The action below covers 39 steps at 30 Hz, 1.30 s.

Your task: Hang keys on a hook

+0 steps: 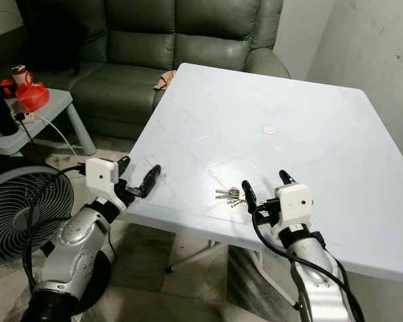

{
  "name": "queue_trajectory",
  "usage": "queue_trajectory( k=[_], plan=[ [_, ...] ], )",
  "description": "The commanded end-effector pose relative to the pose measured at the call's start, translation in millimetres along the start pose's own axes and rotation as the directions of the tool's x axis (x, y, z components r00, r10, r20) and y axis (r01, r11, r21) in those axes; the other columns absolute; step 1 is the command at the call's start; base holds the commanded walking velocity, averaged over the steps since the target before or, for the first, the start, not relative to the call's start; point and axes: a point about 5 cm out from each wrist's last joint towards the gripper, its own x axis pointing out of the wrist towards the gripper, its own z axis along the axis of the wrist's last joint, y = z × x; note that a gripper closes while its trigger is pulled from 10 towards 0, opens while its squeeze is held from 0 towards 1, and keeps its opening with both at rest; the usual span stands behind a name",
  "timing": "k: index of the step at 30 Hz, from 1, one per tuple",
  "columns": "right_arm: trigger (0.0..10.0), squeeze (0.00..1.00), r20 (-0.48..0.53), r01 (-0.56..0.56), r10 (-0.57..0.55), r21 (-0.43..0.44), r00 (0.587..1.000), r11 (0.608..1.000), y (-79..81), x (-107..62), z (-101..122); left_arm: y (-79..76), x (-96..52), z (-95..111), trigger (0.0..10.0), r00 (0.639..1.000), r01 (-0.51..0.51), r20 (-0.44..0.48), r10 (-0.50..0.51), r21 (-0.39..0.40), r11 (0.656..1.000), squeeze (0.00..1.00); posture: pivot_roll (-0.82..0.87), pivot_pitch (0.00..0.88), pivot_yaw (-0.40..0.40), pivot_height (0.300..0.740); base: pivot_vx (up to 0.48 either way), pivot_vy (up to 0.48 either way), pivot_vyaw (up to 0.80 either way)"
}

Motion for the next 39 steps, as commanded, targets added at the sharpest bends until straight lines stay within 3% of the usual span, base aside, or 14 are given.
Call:
queue_trajectory(
  k=[1, 15, 17, 18, 19, 20, 21, 22, 29, 32, 33, 34, 37, 39],
  plan=[
    [10.0, 0.0, -0.013, -0.048, 0.048, -0.009, 0.999, 0.999, -3.3, 5.4, -0.6, -9.1, 0.8, 2.6, 10.0, 0.998, 0.056, 0.007, -0.056, 0.026, 0.998, 0.0, -0.01, 0.087, -0.062, 0.74, 0.0, 0.0, 0.0],
    [10.0, 0.0, -0.14, -0.259, 0.258, 0.015, 0.956, 0.966, -7.5, 15.4, -29.1, -41.2, 2.9, 2.2, 10.0, 0.973, 0.229, -0.015, -0.228, 0.042, 0.973, 0.0, -0.02, 0.126, -0.047, 0.74, 0.0, 0.0, 0.0],
    [7.8, 0.0, -0.138, -0.263, 0.264, 0.03, 0.954, 0.964, -7.2, 16.9, -30.2, -43.4, 2.9, 1.8, 10.0, 0.971, 0.24, -0.018, -0.24, 0.041, 0.97, 0.0, -0.02, 0.126, -0.047, 0.74, 0.0, 0.0, 0.0],
    [7.1, 0.0, -0.128, -0.266, 0.27, 0.05, 0.954, 0.963, -6.5, 18.8, -30.0, -45.1, 3.0, 2.2, 10.0, 0.969, 0.248, -0.017, -0.248, 0.038, 0.968, 0.0, -0.02, 0.129, -0.046, 0.74, 0.0, 0.0, 0.0],
    [7.1, 0.0, -0.128, -0.266, 0.27, 0.05, 0.954, 0.963, -6.5, 18.8, -30.0, -45.1, 3.0, 2.2, 10.0, 0.969, 0.248, -0.017, -0.248, 0.038, 0.968, 0.0, -0.02, 0.129, -0.046, 0.74, 0.0, 0.0, 0.0],
    [1.4, 0.0, -0.124, -0.265, 0.27, 0.058, 0.955, 0.963, -6.7, 20.4, -30.0, -46.1, 3.0, 2.6, 10.0, 0.967, 0.254, -0.015, -0.254, 0.038, 0.966, 0.0, -0.02, 0.129, -0.046, 0.74, 0.0, 0.0, 0.0],
    [1.4, 0.0, -0.123, -0.264, 0.27, 0.06, 0.955, 0.963, -7.2, 21.2, -30.2, -46.7, 3.0, 2.8, 10.0, 0.966, 0.257, -0.016, -0.257, 0.039, 0.966, 0.0, -0.02, 0.129, -0.046, 0.74, 0.0, 0.0, 0.0],
    [0.0, 0.0, -0.122, -0.264, 0.271, 0.068, 0.955, 0.962, -7.7, 22.7, -30.7, -47.9, 3.2, 3.0, 10.0, 0.965, 0.261, -0.016, -0.261, 0.04, 0.964, 0.0, -0.02, 0.129, -0.046, 0.74, 0.0, 0.0, 0.0],
    [0.0, 0.0, -0.111, -0.243, 0.254, 0.107, 0.961, 0.964, -12.2, 35.1, -30.5, -51.8, 3.3, 4.6, 10.0, 0.96, 0.281, -0.017, -0.28, 0.046, 0.959, 0.0, -0.01, 0.133, -0.042, 0.74, 0.0, 0.0, 0.0],
    [0.0, 0.0, -0.086, -0.242, 0.259, 0.171, 0.962, 0.955, -14.0, 37.9, -29.2, -52.6, 2.5, 4.8, 10.0, 0.959, 0.283, -0.018, -0.283, 0.049, 0.958, 0.0, -0.01, 0.131, -0.044, 0.74, 0.0, 0.0, 0.0],
    [1.2, 0.0, -0.083, -0.24, 0.257, 0.169, 0.963, 0.956, -16.0, 38.6, -28.9, -52.6, 2.5, 4.9, 10.0, 0.96, 0.282, -0.018, -0.281, 0.05, 0.958, 0.0, -0.01, 0.131, -0.044, 0.74, 0.0, 0.0, 0.0],
    [1.2, 0.0, -0.083, -0.24, 0.256, 0.165, 0.963, 0.957, -16.5, 38.5, -29.1, -52.6, 2.3, 4.8, 10.0, 0.96, 0.281, -0.019, -0.28, 0.049, 0.958, 0.0, 0.0, 0.128, -0.046, 0.74, 0.0, 0.0, 0.0],
    [10.0, 0.0, -0.089, -0.252, 0.268, 0.161, 0.959, 0.954, -22.2, 37.9, -29.6, -52.3, 1.6, 4.4, 10.0, 0.961, 0.277, -0.02, -0.276, 0.049, 0.96, 0.0, 0.0, 0.127, -0.046, 0.74, 0.0, 0.0, 0.0],
    [10.0, 0.0, -0.093, -0.257, 0.273, 0.157, 0.957, 0.954, -23.9, 37.5, -30.1, -52.2, 1.6, 4.3, 10.0, 0.961, 0.276, -0.02, -0.276, 0.05, 0.96, 0.0, 0.0, 0.127, -0.046, 0.74, 0.0, 0.0, 0.0]
  ],
)
